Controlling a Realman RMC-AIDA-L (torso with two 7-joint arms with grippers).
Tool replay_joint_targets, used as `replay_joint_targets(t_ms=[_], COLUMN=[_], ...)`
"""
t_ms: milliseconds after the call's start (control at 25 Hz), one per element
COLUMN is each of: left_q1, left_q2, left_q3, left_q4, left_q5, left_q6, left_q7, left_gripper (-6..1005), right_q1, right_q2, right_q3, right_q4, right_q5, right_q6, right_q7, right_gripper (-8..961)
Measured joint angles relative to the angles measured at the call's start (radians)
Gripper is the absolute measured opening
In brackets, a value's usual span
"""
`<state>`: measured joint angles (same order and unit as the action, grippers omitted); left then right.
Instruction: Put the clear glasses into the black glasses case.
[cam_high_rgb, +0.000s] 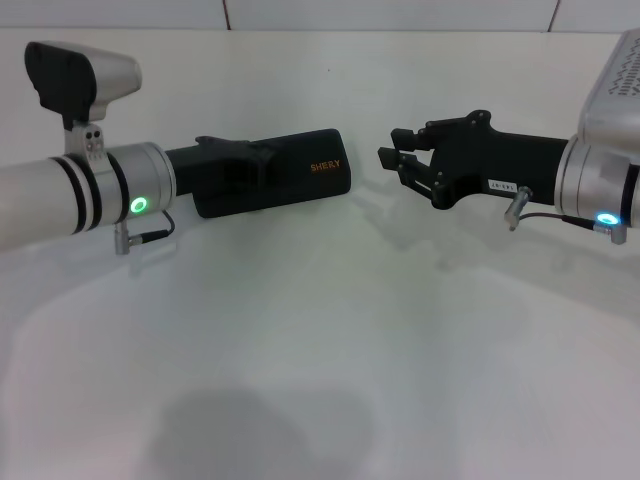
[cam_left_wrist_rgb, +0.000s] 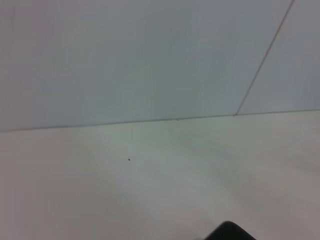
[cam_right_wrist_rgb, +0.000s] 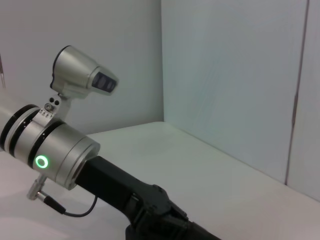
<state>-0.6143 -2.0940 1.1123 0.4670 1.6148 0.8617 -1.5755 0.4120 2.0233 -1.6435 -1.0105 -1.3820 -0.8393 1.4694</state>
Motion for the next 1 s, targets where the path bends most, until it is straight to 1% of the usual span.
replay_joint_targets(t_ms=[120,200,320,440,560,680,800,920,1000], left_q1=[0.011,0.034,0.106,0.193,0.259,0.323,0.372,0.416,0.44], left_q2=[0.001,0.003,0.003,0.003,0.008,0.012,0.021,0.036,0.044], left_q3=[-0.001,-0.002,-0.004,-0.003,-0.01,-0.015,-0.015,-0.015,-0.014], left_q4=[0.02,0.076,0.203,0.304,0.341,0.36,0.379,0.398,0.405], left_q5=[-0.007,-0.019,-0.049,-0.129,-0.219,-0.298,-0.302,-0.256,-0.231], left_q6=[0.039,0.112,0.227,0.346,0.46,0.566,0.645,0.703,0.729], left_q7=[0.001,0.012,0.056,0.125,0.169,0.211,0.262,0.272,0.274], left_gripper=[99,99,100,100,285,348,410,473,515], right_q1=[0.003,0.003,0.003,0.01,0.015,0.015,0.013,0.014,0.012], right_q2=[0.0,-0.001,0.0,-0.005,-0.007,-0.007,-0.008,-0.015,-0.021], right_q3=[0.001,0.001,0.003,0.036,0.107,0.175,0.234,0.254,0.256], right_q4=[0.001,-0.001,-0.006,0.002,0.027,0.061,0.087,0.086,0.063], right_q5=[0.0,0.0,0.002,0.013,0.012,0.012,0.009,-0.016,-0.044], right_q6=[0.0,-0.001,-0.012,-0.101,-0.244,-0.349,-0.431,-0.485,-0.514], right_q7=[-0.006,-0.017,-0.023,-0.024,-0.039,-0.059,-0.062,-0.063,-0.062], right_gripper=[286,288,292,296,299,303,307,449,543])
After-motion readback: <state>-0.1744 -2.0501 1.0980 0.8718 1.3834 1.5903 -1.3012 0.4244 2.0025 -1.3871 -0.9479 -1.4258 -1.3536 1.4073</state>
